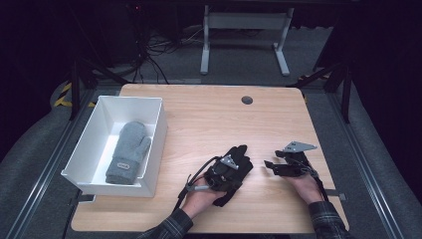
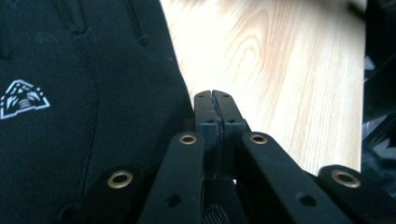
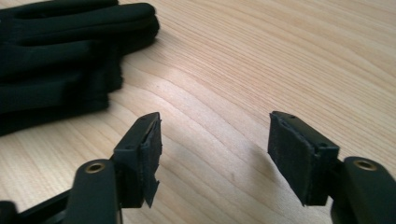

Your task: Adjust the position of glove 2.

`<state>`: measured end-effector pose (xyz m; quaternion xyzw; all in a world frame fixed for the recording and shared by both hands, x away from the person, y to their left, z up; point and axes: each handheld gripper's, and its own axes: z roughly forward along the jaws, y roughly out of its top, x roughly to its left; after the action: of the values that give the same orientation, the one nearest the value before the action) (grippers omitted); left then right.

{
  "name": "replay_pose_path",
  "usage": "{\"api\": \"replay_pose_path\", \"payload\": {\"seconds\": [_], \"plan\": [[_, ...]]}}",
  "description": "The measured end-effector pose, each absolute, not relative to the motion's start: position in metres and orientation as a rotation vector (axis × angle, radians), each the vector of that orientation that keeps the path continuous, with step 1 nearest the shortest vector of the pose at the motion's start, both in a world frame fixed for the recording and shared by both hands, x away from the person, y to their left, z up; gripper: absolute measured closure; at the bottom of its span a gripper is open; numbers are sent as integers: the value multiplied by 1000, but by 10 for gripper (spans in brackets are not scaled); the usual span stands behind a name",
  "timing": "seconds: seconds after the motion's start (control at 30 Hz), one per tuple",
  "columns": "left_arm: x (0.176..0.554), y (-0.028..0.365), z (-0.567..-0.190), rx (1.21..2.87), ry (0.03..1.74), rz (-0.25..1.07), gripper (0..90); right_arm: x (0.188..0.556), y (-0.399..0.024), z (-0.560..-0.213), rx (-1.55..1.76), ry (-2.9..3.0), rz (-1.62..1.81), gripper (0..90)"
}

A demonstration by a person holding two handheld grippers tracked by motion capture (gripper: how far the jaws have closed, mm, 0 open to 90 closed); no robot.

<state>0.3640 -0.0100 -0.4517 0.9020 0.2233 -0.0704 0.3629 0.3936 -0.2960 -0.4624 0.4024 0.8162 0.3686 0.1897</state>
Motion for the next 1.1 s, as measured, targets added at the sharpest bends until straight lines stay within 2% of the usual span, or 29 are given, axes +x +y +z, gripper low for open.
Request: {"api": "replay_pose_path", "payload": {"seconds": [0.27, 0.5, 0.73, 0.83, 1.0, 1.1], "plan": [[357, 11, -448, 2385, 587, -151, 900, 396, -298, -465, 1143, 2285, 1015, 316], [354, 20, -447, 2371, 570, -136, 886, 396, -295, -468, 1122, 2295, 1011, 291], [357, 25, -436, 2365, 529, -131, 665, 396, -294, -468, 1116, 2301, 1014, 261], [361, 30, -428, 2355, 513, -107, 582, 396, -294, -468, 1117, 2302, 1013, 255], [370, 35, -421, 2366, 495, -22, 394, 396, -294, -468, 1127, 2297, 1009, 247], [376, 38, -422, 2350, 512, 3, 320, 396, -294, -468, 1130, 2295, 1008, 244]]}}
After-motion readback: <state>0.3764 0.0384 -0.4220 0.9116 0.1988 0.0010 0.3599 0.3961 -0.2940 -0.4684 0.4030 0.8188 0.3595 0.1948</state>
